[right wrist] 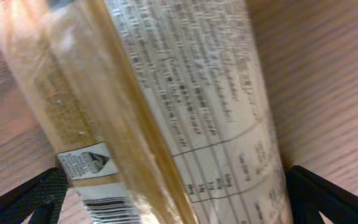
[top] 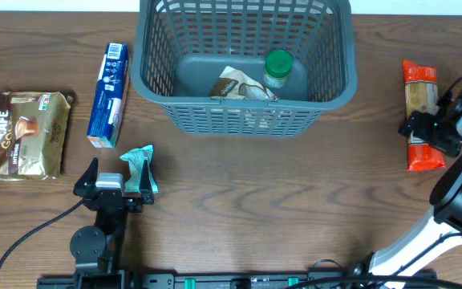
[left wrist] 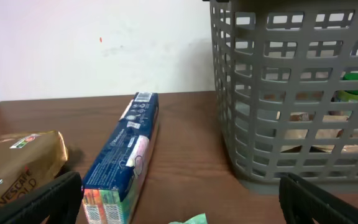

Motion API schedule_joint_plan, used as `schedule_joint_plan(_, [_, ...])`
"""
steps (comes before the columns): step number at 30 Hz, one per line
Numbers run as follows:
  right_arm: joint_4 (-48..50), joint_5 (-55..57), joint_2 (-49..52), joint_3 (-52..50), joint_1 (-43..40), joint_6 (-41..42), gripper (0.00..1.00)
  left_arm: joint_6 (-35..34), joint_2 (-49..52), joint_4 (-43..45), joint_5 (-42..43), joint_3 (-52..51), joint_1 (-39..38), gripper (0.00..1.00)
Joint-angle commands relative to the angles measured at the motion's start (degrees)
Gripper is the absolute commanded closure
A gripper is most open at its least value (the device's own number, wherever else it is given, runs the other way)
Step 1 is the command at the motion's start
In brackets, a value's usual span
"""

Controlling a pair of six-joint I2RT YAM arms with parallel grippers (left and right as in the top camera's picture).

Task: Pack container
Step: 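Close right gripper on the orange pasta package and lift it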

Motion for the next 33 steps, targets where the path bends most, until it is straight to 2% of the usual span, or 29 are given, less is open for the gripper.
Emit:
schedule_joint_plan(1, [-0.76,-2.93,2.89,-2.36,5.03,0.9,0.01,0.55,-0.35,0.26,0.17,-0.13,-0.24,0.01])
schedule_joint_plan(7, [0.28,-1.22,2.89,-2.34,7.89,0.87,0.01,0.55,-0.35,0.26,0.17,-0.13,-0.24,0.01])
schedule_joint_plan(17, [1.18,4.79,2.89,-2.19,5.79,2.51,0.01,0.55,-0.35,0.26,0.17,-0.13,-0.24,0.01])
schedule_joint_plan(30, [-5.51,5.55,2.89,7.43,3.93,4.96,0.01,0.55,-0.35,0.26,0.17,-0.13,-0.24,0.01])
schedule_joint_plan(33, [-5.73,5.31,2.89,7.74,3.93,4.94,0.04,0.55,-0.35,0.26,0.17,-0.13,-0.24,0.01])
